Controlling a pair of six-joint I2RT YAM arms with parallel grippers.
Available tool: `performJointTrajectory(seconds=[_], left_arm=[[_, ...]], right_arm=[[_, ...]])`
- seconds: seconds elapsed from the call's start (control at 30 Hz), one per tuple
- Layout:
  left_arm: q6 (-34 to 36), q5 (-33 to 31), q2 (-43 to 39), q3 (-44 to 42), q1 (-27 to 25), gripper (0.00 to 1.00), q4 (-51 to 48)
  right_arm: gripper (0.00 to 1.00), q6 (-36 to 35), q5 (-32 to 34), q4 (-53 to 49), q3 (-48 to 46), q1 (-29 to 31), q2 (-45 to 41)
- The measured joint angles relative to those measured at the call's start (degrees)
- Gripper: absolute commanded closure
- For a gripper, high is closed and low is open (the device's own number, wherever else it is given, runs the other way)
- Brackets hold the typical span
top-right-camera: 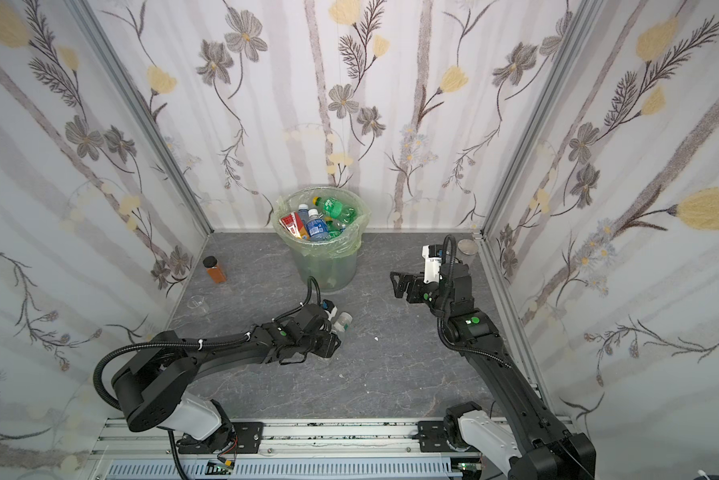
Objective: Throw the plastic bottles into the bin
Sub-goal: 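Carry the clear bottle with the left gripper and release it into the bin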
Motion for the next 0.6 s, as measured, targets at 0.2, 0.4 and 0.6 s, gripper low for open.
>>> performJointTrajectory(seconds=[0.2,0.4,0.6], left_arm=[[-1.27,0.0,-9.33,5.95,0.02,0.41,-2.4],[0.35,1.05,-7.87,27.87,3.56,0.41,-4.2],[-0.46,3.02,6.51,55.82,17.46,0.0,-4.52]], right_arm=[[0.0,-0.04,0.0,-0.02,-0.9,-0.13,0.52],[0.0,-0.04,0.0,-0.04,-1.11,-0.2,1.01],[0.0,0.07,-0.76,-0.02,-1.42,-0.2,0.55]])
